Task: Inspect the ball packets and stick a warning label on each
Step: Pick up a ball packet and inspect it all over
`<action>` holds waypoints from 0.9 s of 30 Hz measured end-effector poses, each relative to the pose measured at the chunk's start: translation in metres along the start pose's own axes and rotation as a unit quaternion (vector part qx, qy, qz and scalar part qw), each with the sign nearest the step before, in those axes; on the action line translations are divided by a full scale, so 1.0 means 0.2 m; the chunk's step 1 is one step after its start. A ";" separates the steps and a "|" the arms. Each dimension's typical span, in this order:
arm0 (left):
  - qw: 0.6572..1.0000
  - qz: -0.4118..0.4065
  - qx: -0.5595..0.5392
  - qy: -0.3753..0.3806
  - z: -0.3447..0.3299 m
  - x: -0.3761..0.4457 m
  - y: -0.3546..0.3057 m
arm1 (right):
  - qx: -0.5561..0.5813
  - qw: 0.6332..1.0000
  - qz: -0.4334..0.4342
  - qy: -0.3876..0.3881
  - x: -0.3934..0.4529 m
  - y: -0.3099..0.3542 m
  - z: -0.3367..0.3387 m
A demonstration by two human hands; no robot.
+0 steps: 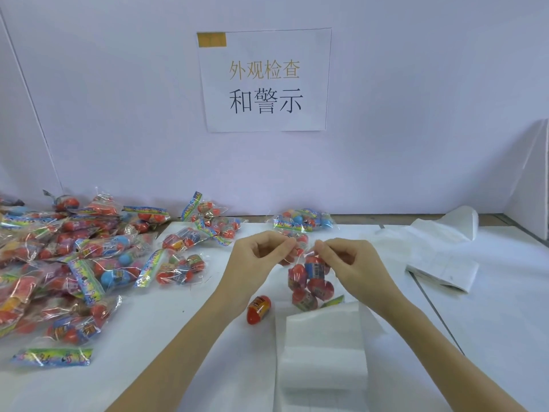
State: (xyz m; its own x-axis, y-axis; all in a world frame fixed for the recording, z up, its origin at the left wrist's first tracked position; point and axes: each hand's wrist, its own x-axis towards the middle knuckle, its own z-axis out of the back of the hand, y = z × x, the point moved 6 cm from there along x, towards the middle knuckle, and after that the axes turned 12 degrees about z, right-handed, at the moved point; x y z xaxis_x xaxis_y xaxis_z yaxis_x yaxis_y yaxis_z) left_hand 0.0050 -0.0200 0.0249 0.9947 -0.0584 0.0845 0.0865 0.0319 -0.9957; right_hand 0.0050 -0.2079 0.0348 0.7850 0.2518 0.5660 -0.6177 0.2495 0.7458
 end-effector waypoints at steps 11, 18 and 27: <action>0.998 0.043 0.041 -0.018 0.02 0.00 0.04 | -0.031 0.998 -0.042 -0.046 0.00 -0.08 0.02; 0.998 0.006 0.065 -0.019 0.01 0.00 -0.01 | 0.071 0.989 -0.064 -0.114 -0.01 -0.08 0.05; 0.998 0.065 -0.022 -0.006 -0.01 0.01 0.03 | 0.273 0.933 -0.156 -0.174 -0.03 -0.11 0.00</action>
State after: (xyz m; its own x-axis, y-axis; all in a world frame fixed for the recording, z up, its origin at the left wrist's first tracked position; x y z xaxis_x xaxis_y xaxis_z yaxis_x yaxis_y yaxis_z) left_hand 0.0073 -0.0211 0.0191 0.9980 -0.0448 -0.0454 -0.0457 -0.0056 -0.9989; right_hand 0.0138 -0.2157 0.0155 0.9490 -0.0957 0.3004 -0.3153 -0.2784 0.9072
